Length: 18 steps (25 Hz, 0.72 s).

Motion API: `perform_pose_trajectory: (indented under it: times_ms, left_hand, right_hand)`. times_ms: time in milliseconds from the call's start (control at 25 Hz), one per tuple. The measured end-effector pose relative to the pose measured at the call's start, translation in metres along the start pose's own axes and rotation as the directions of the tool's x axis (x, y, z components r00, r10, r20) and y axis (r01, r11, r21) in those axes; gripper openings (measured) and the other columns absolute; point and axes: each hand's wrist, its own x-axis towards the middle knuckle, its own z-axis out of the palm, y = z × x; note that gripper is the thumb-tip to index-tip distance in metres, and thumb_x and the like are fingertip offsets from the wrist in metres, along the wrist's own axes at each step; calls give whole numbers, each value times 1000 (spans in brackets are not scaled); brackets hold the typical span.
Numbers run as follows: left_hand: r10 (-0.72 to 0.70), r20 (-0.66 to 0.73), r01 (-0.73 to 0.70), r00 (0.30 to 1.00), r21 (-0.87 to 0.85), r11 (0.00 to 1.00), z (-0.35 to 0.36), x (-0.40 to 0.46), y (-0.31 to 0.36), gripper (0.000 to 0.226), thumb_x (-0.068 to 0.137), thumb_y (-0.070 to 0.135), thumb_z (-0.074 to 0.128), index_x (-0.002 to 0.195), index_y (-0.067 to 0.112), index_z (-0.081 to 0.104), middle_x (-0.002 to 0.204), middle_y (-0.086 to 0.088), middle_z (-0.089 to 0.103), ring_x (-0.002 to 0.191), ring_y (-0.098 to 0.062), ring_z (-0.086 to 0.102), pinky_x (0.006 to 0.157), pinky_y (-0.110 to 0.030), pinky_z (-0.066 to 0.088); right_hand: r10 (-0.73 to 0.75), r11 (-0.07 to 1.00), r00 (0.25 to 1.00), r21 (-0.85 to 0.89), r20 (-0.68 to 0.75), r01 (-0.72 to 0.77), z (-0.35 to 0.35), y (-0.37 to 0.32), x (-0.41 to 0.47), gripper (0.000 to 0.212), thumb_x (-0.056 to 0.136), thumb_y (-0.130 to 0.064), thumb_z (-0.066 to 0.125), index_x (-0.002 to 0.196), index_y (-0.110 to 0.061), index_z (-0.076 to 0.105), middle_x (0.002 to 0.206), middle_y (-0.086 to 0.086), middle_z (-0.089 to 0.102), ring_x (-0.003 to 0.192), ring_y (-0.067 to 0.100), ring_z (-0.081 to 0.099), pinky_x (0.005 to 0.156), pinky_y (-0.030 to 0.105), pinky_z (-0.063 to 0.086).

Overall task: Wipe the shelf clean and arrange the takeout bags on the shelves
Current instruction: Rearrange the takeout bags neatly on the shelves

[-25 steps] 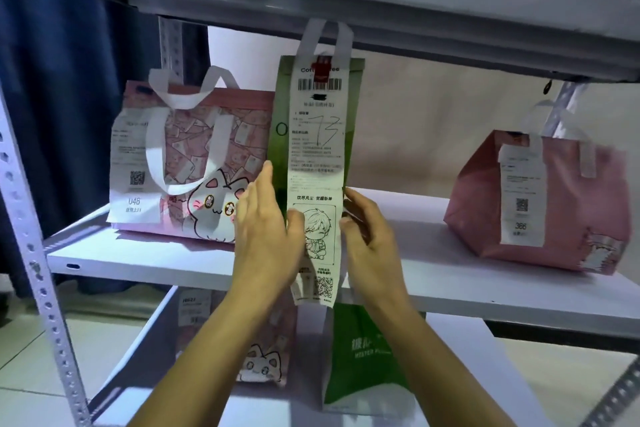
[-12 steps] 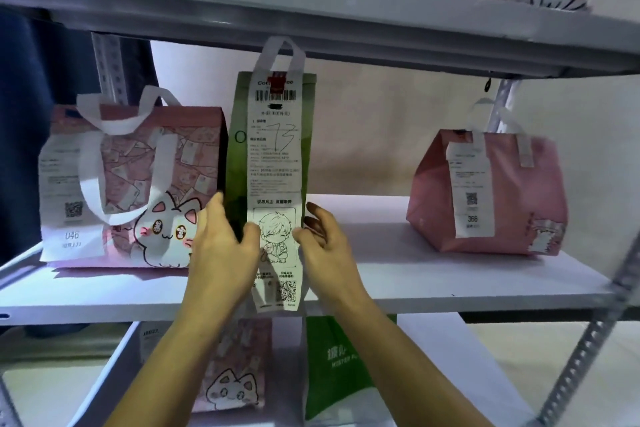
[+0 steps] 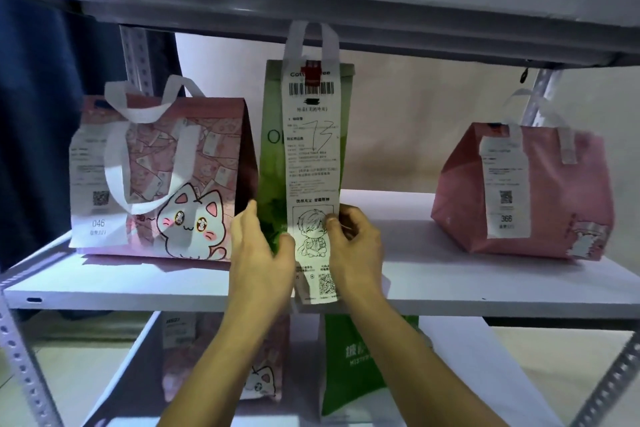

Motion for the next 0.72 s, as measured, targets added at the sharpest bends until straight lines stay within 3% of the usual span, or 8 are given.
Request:
perform_pose_trajectory:
  times_ms: [120, 160, 240, 320, 440, 560, 680, 720]
  left_hand:
    - [23, 87, -15, 996, -83, 996, 16, -4, 8, 52, 93, 19, 59, 139, 35, 39, 126, 12, 44, 96, 9, 46, 85, -18, 36]
    - [27, 124, -14, 992, -102, 995, 25, -5, 12, 51, 92, 18, 61, 136, 37, 40, 125, 10, 47, 98, 6, 48, 81, -14, 37]
    - [23, 192, 4, 981, -135, 991, 46, -6, 22, 54, 93, 19, 62, 138, 37, 39, 127, 6, 49, 107, -2, 48, 81, -9, 41]
    - [2, 245, 38, 969, -158, 987, 69, -7, 33, 58, 94, 23, 63, 143, 36, 35, 133, 5, 46, 117, -8, 47, 88, -20, 45]
    - [-17, 300, 67, 954, -158, 985, 101, -5, 46, 63, 94, 22, 62, 147, 36, 30, 139, 3, 42, 124, -12, 46, 71, -12, 46]
    - [-32, 333, 94, 942, -172, 981, 122, -1, 51, 65, 94, 20, 61, 148, 37, 29, 140, -1, 41, 128, -20, 47, 87, -26, 53]
    - [11, 366, 73, 931, -214, 974, 134, 6, 52, 67, 93, 15, 61, 148, 37, 30, 136, 0, 48, 121, -18, 53, 62, -6, 48]
    - [24, 368, 62, 930, -222, 973, 135, 8, 51, 66, 93, 15, 61, 146, 37, 30, 135, 1, 49, 121, -19, 55, 60, -6, 49]
  right_hand:
    - [44, 999, 998, -14, -50, -45, -24, 7, 12, 16, 103, -23, 53, 101, -34, 65, 101, -12, 74, 88, 13, 74, 71, 30, 63]
    - [65, 998, 996, -19, -66, -67, -33, 8, 17, 15, 103, -21, 52, 105, -30, 64, 105, -9, 74, 92, 17, 74, 74, 33, 64]
    - [75, 996, 991, -30, -112, -79, -54, 11, 27, 16, 102, -17, 53, 106, -29, 64, 105, -6, 74, 95, 15, 73, 72, 22, 61]
    - [82, 995, 984, -35, -156, -88, -74, 12, 35, 20, 101, -18, 54, 105, -35, 62, 101, -11, 73, 96, 8, 71, 69, 14, 57]
    - [120, 992, 977, -27, -174, -127, -100, 17, 44, 23, 98, -17, 56, 114, -33, 63, 103, -15, 72, 99, 7, 69, 84, 28, 59]
    - [156, 985, 975, -41, -160, -165, -116, 21, 50, 35, 95, -16, 57, 128, -26, 63, 112, -10, 72, 105, 12, 68, 94, 39, 57]
    - [172, 983, 974, -40, -146, -179, -124, 22, 56, 37, 94, -17, 58, 129, -26, 61, 110, -11, 72, 107, 13, 68, 95, 38, 57]
    - [177, 982, 974, -39, -138, -184, -126, 21, 57, 37, 94, -16, 58, 128, -27, 61, 109, -12, 72, 107, 13, 68, 95, 37, 57]
